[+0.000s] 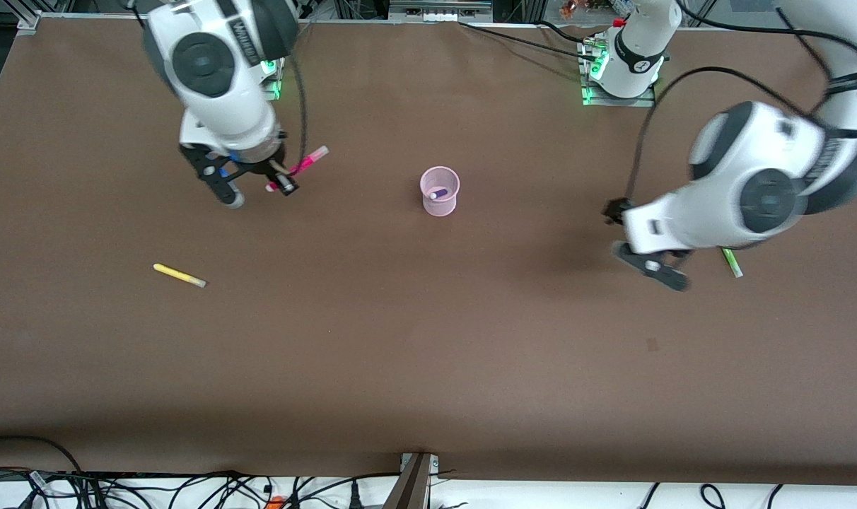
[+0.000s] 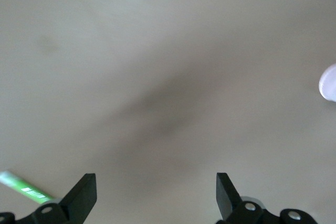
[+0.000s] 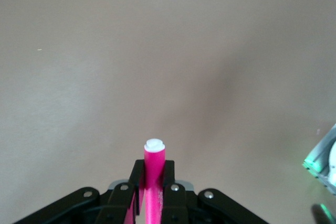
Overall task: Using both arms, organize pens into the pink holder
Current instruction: 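Raise the left gripper away while the right gripper carries the pink marker, then move the pink marker above the pink cup with the right gripper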
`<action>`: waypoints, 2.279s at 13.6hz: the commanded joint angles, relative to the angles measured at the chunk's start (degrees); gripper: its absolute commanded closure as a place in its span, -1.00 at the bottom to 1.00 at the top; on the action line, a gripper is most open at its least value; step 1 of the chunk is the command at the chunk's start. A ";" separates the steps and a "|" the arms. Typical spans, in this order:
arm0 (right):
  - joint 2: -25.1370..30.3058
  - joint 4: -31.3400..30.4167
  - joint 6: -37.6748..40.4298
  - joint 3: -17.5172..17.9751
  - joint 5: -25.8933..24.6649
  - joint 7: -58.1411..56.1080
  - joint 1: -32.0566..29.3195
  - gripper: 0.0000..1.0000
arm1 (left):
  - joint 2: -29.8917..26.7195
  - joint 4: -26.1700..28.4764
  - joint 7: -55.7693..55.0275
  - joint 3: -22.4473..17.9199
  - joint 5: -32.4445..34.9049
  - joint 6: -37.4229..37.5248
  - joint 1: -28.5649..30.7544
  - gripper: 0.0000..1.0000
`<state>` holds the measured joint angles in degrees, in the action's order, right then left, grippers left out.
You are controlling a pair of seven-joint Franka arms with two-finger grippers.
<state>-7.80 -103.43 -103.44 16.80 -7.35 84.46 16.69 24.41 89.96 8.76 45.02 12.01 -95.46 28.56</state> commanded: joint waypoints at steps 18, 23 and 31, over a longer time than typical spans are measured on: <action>-23.66 17.91 6.49 -1.60 -35.09 42.63 29.89 0.96 | -29.49 13.03 -6.31 -48.08 -10.51 -7.44 -28.99 -1.00; -26.03 18.09 8.34 -3.08 -37.11 42.81 32.96 0.97 | -28.54 10.77 -7.01 -46.78 -9.90 -4.05 -29.26 -1.00; -28.76 18.61 8.25 -3.44 -39.93 47.20 35.43 0.93 | -27.75 8.92 -6.92 -43.44 -9.72 -2.46 -29.35 -1.00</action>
<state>-36.19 -86.41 -96.73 14.07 -46.37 130.69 50.33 -3.58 100.42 2.35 1.50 2.76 -99.84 -0.67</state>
